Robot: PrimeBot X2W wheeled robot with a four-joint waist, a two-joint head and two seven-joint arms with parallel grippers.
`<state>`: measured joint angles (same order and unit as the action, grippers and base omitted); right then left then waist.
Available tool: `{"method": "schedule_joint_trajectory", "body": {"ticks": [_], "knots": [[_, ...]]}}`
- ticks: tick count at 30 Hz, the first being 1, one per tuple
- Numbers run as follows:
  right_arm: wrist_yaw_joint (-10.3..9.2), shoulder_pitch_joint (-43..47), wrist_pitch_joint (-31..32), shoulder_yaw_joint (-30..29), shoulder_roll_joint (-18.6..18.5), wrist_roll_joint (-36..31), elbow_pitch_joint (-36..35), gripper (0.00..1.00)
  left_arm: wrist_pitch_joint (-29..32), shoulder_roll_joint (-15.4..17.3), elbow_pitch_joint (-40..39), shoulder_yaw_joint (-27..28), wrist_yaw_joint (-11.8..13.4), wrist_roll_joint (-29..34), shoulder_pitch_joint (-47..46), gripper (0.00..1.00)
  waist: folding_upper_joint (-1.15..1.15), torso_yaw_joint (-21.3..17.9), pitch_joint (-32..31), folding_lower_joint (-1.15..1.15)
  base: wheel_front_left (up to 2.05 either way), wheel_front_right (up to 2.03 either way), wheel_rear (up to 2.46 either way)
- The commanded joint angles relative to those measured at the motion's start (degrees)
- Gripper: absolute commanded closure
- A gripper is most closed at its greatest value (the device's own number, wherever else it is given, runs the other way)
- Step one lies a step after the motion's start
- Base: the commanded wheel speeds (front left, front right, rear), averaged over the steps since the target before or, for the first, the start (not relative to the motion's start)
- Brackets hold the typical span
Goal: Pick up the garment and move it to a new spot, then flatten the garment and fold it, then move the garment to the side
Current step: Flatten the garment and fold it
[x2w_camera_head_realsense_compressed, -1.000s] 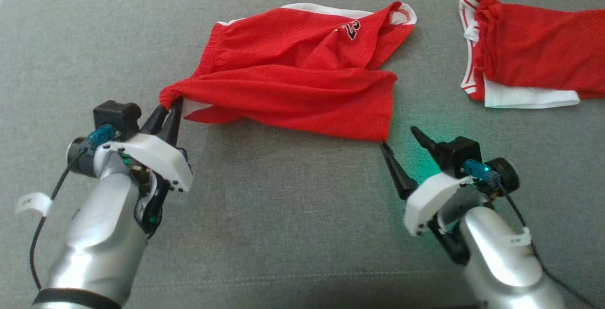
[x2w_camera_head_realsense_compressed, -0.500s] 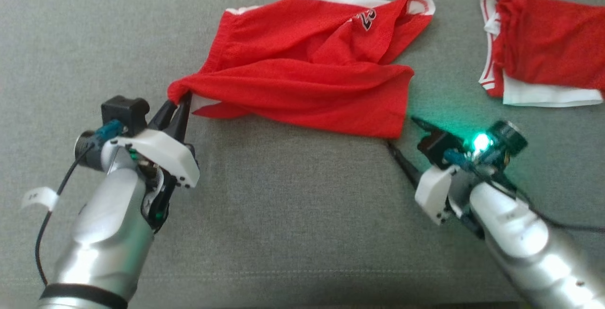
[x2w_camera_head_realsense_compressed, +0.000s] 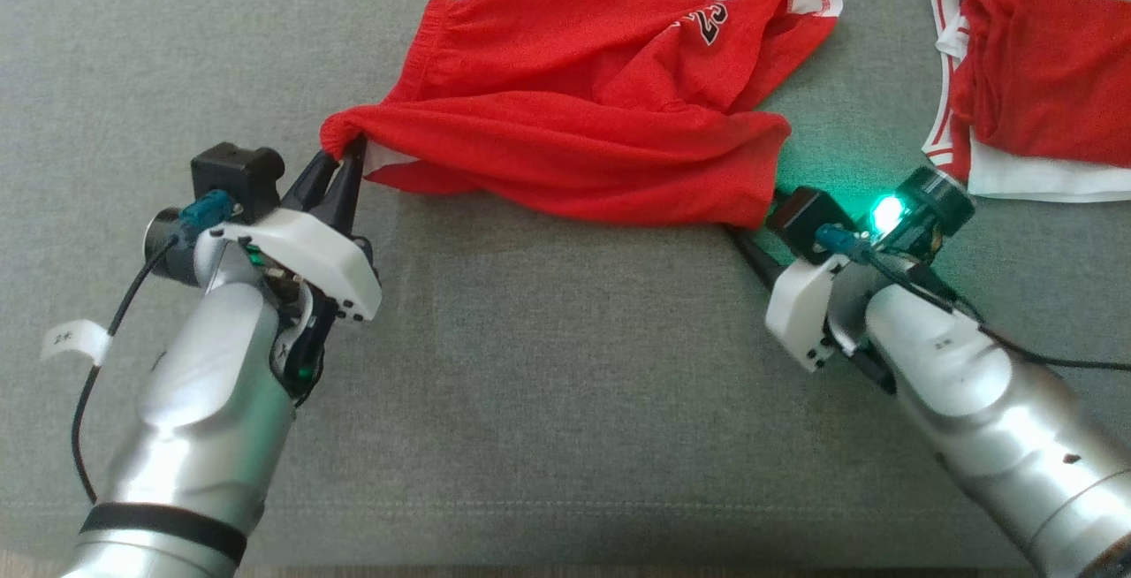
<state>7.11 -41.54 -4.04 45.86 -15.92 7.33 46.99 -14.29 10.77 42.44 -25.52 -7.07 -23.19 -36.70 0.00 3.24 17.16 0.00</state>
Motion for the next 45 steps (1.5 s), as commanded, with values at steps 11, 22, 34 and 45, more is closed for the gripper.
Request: {"method": "schedule_joint_trajectory", "body": {"ticks": [11,22,34,45], "knots": [[0.37,1.1,8.9,9.8,-3.9,27.9,-7.2,1.00,-0.7,1.7,-1.0,2.3,-0.3,0.4,-0.7,1.00,0.00,-0.2,-3.7,0.00,0.00,0.00,0.00],[0.37,-5.4,19.5,8.3,-19.7,49.6,-26.3,1.00,1.2,3.2,-5.8,-1.1,-0.4,-6.7,0.5,1.00,0.00,-1.0,-11.7,0.00,0.00,0.00,0.00],[0.37,-5.8,26.2,3.0,-25.6,58.8,-30.3,1.00,8.3,8.3,-21.5,-3.0,0.4,-10.9,-0.4,1.00,0.00,-0.3,-21.0,0.00,0.00,0.00,0.00],[0.37,2.3,44.6,-2.9,-33.4,69.4,-39.8,1.00,19.2,14.5,-40.1,-2.6,4.3,-15.3,10.4,1.00,0.00,-0.7,-22.0,0.00,0.00,0.00,0.00]]}}
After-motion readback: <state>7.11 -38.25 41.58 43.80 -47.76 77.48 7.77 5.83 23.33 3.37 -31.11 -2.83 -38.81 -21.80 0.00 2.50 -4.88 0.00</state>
